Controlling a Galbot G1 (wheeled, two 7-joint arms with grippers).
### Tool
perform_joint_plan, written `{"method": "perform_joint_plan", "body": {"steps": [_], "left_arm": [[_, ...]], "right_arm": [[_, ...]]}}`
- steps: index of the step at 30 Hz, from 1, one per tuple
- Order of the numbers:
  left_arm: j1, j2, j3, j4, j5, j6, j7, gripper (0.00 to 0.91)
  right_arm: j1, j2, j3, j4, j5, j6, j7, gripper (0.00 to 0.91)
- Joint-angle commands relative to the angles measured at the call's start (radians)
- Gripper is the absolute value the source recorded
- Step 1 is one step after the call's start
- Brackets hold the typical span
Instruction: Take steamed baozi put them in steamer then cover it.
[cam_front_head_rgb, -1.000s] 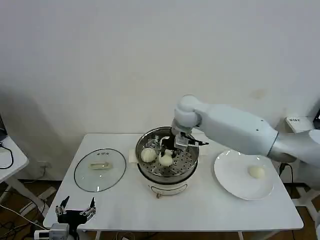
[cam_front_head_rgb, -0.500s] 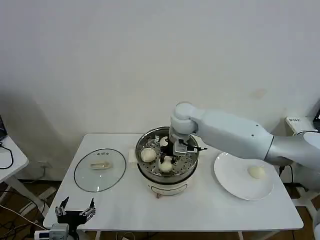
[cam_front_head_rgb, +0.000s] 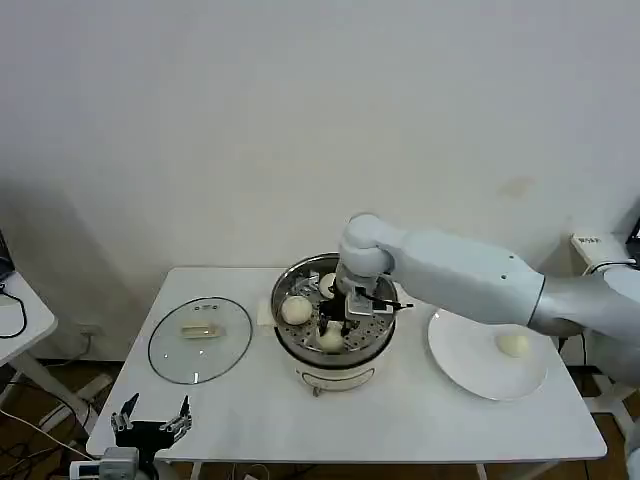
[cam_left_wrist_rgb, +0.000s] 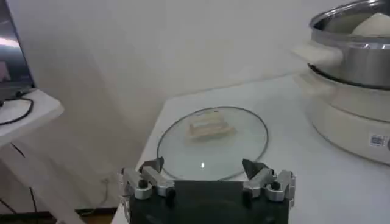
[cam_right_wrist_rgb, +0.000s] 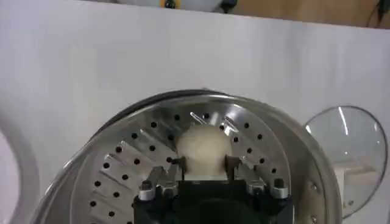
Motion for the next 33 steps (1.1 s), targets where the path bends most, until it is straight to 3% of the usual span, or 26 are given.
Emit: {"method": "perform_joint_plan", "body": {"steps": [1,14,23,26,33], "left_arm": [[-0.001,0.002,0.0,0.003,0.0,0.0,0.0,0.907],[-0.001,-0.002,0.005,0.004,-0.002,0.0,-0.001,0.907],[-0.002,0.0,0.007,-0.002,-0.002,0.0,0.0,0.907],[-0.003,0.001,0.008,-0.003,-0.002,0.0,0.001,0.907],[-0.01,0.012,0.012,-0.005,-0.005,0.001,0.004,0.907]], "right_arm": [[0.0,-0.005,-0.004,0.011,0.003,-0.01,0.004,0.907],[0.016,-0.014,0.019,-0.005,-0.027,-0.015,0.02,0.907],[0.06,-0.043,0.042,-0.013,0.006,-0.031,0.028,0.907],[0.082,-0.089,0.048,0.004,0.042,-0.09,0.036,0.907],[0.144,-0.242,0.027,0.055,0.228,-0.269,0.05,0.907]]}}
